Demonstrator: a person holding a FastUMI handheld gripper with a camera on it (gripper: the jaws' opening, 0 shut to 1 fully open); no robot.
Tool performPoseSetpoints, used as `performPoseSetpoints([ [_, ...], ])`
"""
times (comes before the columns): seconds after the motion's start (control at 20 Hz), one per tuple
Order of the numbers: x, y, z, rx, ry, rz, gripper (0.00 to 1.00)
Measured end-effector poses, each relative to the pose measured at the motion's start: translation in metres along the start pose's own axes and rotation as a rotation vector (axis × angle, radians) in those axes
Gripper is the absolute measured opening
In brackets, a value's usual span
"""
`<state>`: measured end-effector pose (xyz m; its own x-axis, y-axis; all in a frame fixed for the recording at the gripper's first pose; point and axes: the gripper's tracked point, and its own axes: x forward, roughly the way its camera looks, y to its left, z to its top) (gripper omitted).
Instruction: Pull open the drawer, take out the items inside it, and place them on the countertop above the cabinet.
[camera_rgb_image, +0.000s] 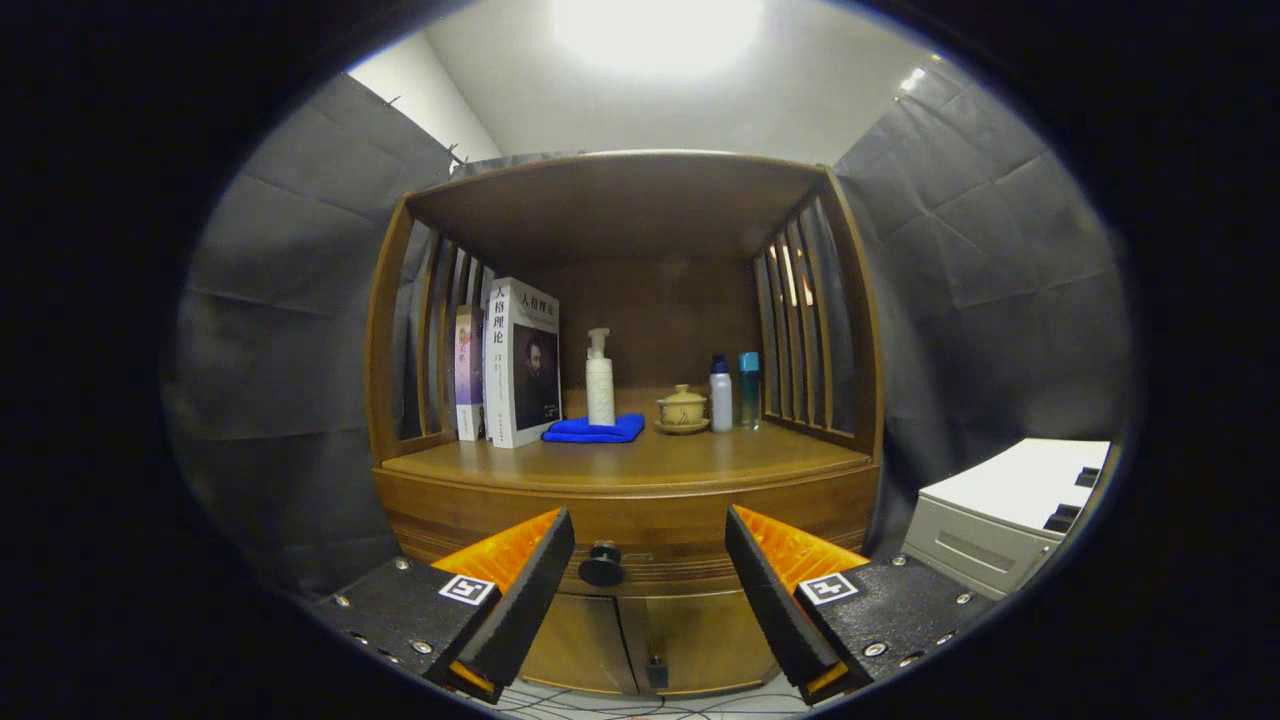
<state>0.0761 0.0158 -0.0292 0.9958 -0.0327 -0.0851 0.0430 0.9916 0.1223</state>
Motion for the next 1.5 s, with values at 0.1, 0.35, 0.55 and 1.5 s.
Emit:
performPoseSetpoints([
  [0.1, 0.015, 0.01, -0.016, -0.001, 0.04, 0.023, 0.95],
  [0.35, 0.045, 0.026, -0.041, -0.025, 0.101, 0.057, 0.95],
  [0.55, 0.062, 0.032, -0.071, -0.055, 0.156, 0.087, 0.93],
  [1.5, 0.062, 0.03, -0.099, -0.09, 0.267, 0.061, 0.44],
])
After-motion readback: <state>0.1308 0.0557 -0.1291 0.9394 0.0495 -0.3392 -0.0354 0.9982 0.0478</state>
